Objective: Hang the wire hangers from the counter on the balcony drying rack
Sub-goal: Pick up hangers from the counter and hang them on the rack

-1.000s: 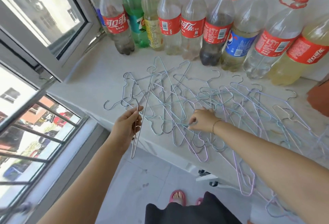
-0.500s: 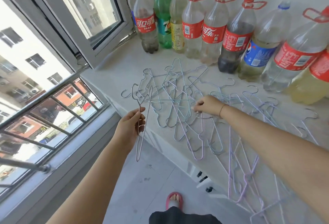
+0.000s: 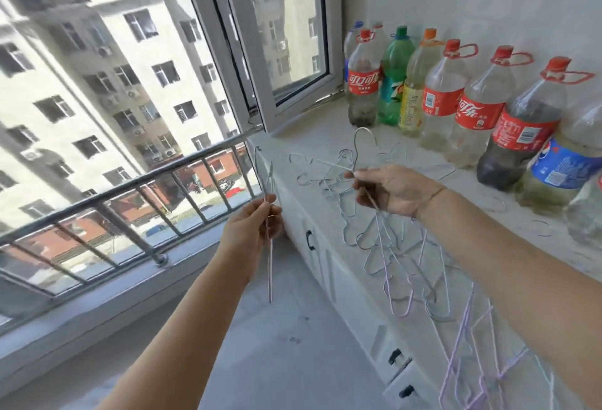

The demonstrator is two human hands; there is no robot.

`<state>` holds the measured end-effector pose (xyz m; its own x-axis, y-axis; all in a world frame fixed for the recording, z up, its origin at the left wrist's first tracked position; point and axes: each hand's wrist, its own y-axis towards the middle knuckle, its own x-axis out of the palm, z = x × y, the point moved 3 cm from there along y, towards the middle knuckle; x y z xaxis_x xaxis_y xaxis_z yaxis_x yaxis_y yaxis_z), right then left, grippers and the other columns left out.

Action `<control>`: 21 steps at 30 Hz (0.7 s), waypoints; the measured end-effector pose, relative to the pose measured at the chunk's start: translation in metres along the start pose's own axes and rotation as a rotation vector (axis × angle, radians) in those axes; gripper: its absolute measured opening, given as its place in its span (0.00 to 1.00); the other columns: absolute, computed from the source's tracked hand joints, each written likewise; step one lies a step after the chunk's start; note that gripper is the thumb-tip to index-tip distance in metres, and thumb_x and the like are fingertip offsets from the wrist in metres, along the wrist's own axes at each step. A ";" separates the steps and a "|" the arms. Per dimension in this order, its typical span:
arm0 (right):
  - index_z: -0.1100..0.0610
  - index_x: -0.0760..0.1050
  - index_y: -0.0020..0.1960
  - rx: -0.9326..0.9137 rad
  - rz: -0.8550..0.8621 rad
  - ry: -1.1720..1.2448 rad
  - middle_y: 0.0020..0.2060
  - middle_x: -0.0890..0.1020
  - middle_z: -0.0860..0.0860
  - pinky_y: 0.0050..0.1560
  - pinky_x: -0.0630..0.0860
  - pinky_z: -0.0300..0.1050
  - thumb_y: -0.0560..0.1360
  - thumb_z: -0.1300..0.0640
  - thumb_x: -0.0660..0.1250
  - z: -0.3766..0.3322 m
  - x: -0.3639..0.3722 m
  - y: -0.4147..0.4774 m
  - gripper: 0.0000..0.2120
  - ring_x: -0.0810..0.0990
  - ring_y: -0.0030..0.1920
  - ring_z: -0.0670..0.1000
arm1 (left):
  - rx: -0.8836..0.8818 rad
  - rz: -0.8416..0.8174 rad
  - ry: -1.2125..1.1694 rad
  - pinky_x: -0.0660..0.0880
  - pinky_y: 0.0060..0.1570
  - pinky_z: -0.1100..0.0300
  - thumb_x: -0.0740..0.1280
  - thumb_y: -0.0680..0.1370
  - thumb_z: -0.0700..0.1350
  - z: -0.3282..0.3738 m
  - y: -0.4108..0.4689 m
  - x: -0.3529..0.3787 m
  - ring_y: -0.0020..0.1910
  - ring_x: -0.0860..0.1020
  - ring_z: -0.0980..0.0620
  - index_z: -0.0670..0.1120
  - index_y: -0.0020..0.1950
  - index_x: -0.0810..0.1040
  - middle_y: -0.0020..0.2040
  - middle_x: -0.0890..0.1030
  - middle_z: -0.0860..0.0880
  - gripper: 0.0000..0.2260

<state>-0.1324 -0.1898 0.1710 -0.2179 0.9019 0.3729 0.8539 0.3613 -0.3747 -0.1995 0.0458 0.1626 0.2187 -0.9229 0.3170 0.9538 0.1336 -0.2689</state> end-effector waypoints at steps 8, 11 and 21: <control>0.58 0.78 0.43 0.065 -0.129 0.005 0.30 0.81 0.50 0.28 0.71 0.32 0.75 0.65 0.65 0.050 0.122 0.003 0.05 0.77 0.27 0.43 | 0.066 0.122 0.051 0.78 0.37 0.60 0.57 0.81 0.35 0.015 -0.057 -0.051 0.37 0.81 0.49 0.41 0.48 0.73 0.39 0.83 0.44 0.06; 0.57 0.78 0.40 0.054 -0.185 -0.019 0.28 0.80 0.49 0.26 0.68 0.34 0.74 0.66 0.65 0.073 0.176 -0.005 0.07 0.75 0.26 0.43 | 0.086 0.155 0.114 0.71 0.35 0.62 0.59 0.80 0.37 0.014 -0.083 -0.079 0.32 0.75 0.52 0.42 0.48 0.73 0.41 0.83 0.46 0.05; 0.60 0.77 0.43 0.166 -0.399 -0.054 0.29 0.81 0.50 0.31 0.78 0.37 0.76 0.64 0.64 0.169 0.363 -0.061 0.05 0.78 0.29 0.45 | 0.198 0.384 0.118 0.70 0.36 0.67 0.72 0.72 0.40 0.038 -0.199 -0.241 0.32 0.74 0.59 0.45 0.45 0.79 0.35 0.78 0.52 0.04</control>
<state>-0.3435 0.1552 0.1857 -0.5436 0.6931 0.4733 0.6109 0.7135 -0.3432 -0.4343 0.2549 0.1745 0.5509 -0.8260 0.1194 0.8315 0.5309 -0.1637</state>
